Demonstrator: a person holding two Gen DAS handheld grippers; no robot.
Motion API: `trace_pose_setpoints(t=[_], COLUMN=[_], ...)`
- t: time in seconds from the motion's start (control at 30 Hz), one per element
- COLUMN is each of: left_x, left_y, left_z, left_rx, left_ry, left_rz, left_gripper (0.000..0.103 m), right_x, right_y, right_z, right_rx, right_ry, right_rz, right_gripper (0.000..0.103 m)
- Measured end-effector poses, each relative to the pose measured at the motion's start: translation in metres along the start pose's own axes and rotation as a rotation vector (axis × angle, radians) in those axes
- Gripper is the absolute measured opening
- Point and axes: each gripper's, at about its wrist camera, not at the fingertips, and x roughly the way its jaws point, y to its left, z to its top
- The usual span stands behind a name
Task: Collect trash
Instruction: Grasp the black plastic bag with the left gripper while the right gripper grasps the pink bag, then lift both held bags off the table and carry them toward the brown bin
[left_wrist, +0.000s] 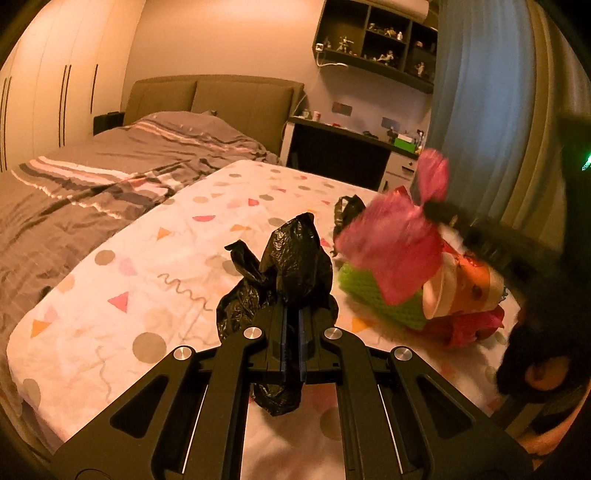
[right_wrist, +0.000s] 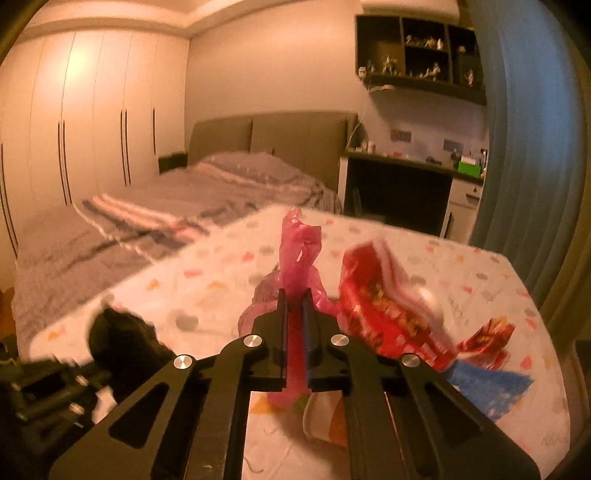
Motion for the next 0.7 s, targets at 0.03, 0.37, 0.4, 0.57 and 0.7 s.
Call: trace_pose_setpoints(t=[0.03, 0.37, 0.4, 0.57, 0.7], left_x=[0.001, 0.001, 0.001, -0.001, -0.003], left_y=[-0.001, -0.018, -0.021, -0.041, -0.058], left_z=[-0.001, -0.006, -0.006, -0.008, -0.013], left_rx=[0.000, 0.028, 0.033, 0.063, 0.090], left_ry=[0.003, 0.012, 0.011, 0.013, 0.020], left_rz=[-0.004, -0.037, -0.041, -0.074, -0.092], left_gripper=[0.004, 0.004, 0.004, 0.004, 0.004], right_x=[-0.006, -0.070, -0.078, -0.101, -0.116], right_y=[-0.003, -0.042, -0.046, -0.065, -0.077], right_z=[0.004, 0.026, 0.025, 0.019, 0.008], right_rx=[0.011, 0.105, 0.114, 0.155, 0.171], right_ry=[-0.020, -0.190, -0.203, -0.240, -0.241], right_rz=[0.002, -0.023, -0.032, -0.056, -0.074], right_gripper=[0.007, 0.007, 0.007, 0.007, 0.007])
